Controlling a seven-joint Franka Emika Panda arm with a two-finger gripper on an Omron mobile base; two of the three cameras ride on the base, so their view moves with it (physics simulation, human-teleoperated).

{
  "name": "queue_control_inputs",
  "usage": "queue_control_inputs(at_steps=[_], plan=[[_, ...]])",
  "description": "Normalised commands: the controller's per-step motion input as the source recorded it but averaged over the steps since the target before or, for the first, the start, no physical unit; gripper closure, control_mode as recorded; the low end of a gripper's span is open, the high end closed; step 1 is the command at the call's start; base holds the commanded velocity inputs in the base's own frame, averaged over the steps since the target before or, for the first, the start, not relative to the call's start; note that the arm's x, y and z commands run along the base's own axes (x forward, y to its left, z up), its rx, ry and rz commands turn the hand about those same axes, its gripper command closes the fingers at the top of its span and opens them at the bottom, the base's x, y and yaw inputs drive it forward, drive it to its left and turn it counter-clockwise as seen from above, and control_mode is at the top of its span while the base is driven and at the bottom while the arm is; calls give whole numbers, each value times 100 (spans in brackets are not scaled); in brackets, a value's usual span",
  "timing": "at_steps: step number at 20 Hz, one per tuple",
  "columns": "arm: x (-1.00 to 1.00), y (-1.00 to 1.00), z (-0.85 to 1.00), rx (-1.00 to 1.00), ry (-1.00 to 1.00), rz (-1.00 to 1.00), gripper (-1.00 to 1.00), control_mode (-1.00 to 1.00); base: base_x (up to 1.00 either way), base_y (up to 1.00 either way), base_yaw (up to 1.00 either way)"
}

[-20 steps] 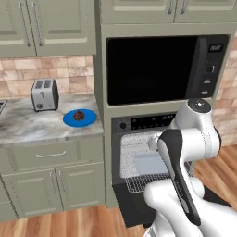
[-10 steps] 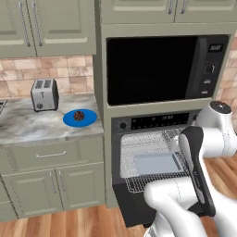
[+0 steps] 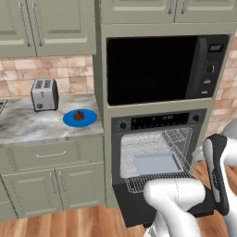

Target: Take the baked cake out of the oven and place it on the plate for cooling. Then close the oven door.

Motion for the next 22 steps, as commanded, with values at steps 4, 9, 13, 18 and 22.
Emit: queue_control_inputs(at_steps=[4,9,13,18,22], plan=[[1,-52,-58,0,-14,0,-100,-100,0,0,0],[4,-31,-58,0,-18,0,-100,-100,0,0,0],[16,-8,-40,0,-13,0,-100,-100,0,0,0],[24,0,-30,0,-4,0,-100,-100,0,0,0],[23,0,-18,0,0,0,-100,-100,0,0,0]])
